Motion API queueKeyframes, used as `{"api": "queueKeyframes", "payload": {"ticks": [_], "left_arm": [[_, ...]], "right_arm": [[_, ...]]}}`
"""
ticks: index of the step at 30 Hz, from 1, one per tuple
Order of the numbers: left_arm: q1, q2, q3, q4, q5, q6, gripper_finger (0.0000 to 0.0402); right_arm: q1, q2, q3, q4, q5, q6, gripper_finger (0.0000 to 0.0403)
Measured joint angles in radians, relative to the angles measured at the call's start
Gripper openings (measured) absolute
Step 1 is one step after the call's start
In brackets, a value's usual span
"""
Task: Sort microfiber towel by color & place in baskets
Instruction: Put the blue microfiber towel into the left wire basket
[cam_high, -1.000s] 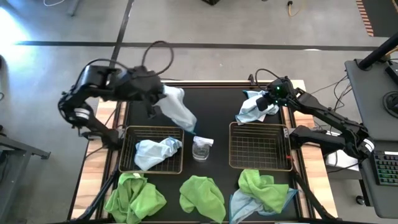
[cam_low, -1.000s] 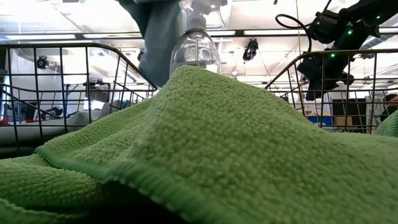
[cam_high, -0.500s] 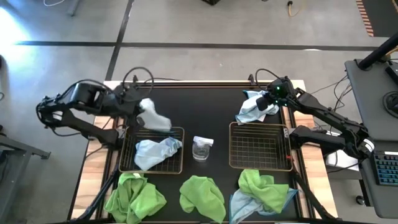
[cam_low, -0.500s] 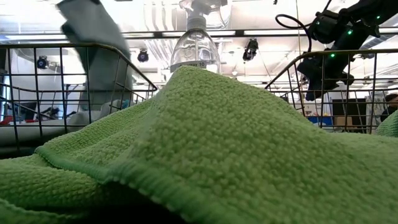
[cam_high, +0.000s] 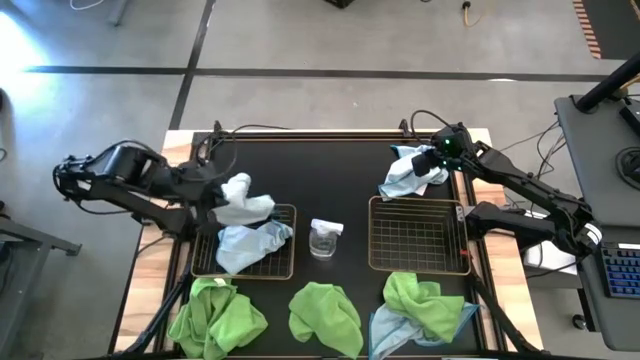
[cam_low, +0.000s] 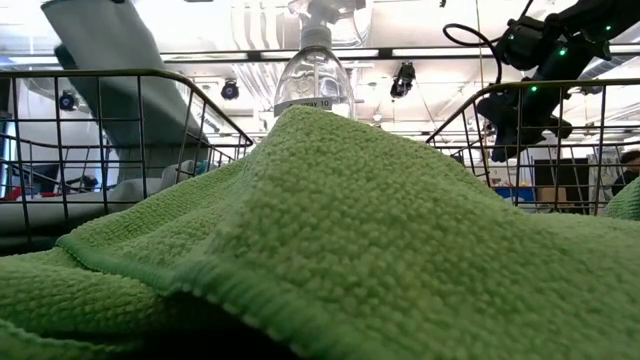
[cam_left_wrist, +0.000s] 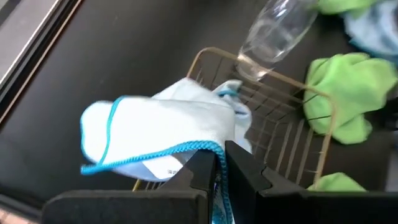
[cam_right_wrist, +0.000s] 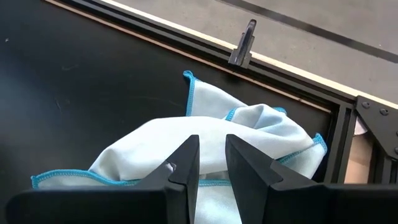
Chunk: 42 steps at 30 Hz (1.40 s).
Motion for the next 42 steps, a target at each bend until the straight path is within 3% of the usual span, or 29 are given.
{"api": "queueKeyframes", "payload": {"ticks": [9, 13, 20, 24, 29, 35, 42], "left_arm": [[-0.053, -0.014, 0.214, -0.004, 0.003, 0.038, 0.0011], [-0.074, -0.017, 0.298, -0.009, 0.062, 0.059, 0.0011], [-0.079, -0.033, 0.315, -0.05, 0.08, 0.076, 0.0011], [-0.079, -0.046, 0.247, -0.064, 0.08, 0.031, 0.0011], [-0.078, -0.071, 0.063, -0.043, 0.083, -0.042, 0.0011], [-0.079, -0.093, -0.201, 0.067, 0.263, -0.132, 0.0011], [-0.079, -0.09, -0.344, 0.111, 0.286, -0.156, 0.0011]], "right_arm": [[0.0, 0.0, 0.0, 0.0, 0.0, 0.037, 0.0073], [0.0, 0.0, 0.0, 0.0, 0.0, 0.044, 0.0073], [0.0, 0.0, 0.0, -0.001, 0.0, 0.044, 0.0073], [0.0, 0.0, 0.0, -0.001, 0.0, 0.044, 0.0073], [0.0, 0.0, 0.0, -0.001, 0.0, 0.033, 0.0073], [0.0, 0.0, 0.0, -0.001, 0.0, 0.013, 0.0073], [0.0, 0.0, 0.0, 0.0, 0.0, 0.007, 0.0073]]}}
